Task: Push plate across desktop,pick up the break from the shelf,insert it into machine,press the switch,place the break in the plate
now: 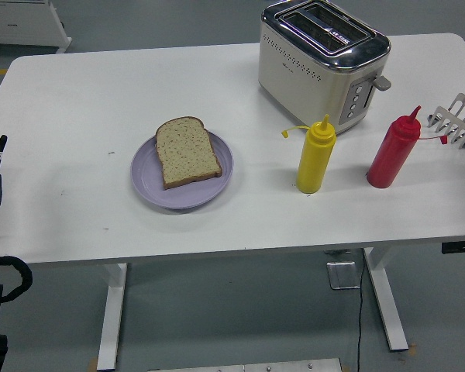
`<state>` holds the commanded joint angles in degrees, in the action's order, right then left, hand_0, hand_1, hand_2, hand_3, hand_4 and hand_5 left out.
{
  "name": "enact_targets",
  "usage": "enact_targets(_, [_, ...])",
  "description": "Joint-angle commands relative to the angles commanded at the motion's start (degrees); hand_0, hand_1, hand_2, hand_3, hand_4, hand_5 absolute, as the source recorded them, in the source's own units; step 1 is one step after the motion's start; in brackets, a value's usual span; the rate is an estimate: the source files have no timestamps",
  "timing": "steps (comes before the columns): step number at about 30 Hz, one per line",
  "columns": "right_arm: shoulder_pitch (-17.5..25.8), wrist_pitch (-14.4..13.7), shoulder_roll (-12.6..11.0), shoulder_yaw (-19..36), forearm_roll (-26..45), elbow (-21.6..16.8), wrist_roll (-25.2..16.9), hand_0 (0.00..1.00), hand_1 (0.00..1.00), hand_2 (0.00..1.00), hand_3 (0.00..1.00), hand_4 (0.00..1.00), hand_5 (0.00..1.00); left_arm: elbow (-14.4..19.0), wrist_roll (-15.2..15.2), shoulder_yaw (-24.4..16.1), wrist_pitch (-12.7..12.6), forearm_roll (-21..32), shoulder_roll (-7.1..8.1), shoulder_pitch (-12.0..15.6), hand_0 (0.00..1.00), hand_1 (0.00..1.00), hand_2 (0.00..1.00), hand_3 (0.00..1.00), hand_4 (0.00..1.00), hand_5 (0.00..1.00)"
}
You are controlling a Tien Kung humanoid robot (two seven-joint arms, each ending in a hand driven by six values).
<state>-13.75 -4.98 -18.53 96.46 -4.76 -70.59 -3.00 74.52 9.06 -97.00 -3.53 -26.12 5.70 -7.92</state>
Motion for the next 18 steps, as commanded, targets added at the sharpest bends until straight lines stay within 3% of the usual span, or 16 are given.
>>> enact_targets(18, [0.3,0.2,0.2,0.3,0.2,0.2,0.1,0.824,0.782,0.759,0.756,0.372,0.536,0.1,-0.1,0.1,0.0,-0.1,-0.05,0.0,0.826,0.887,0.891,0.784,0.63,0.998])
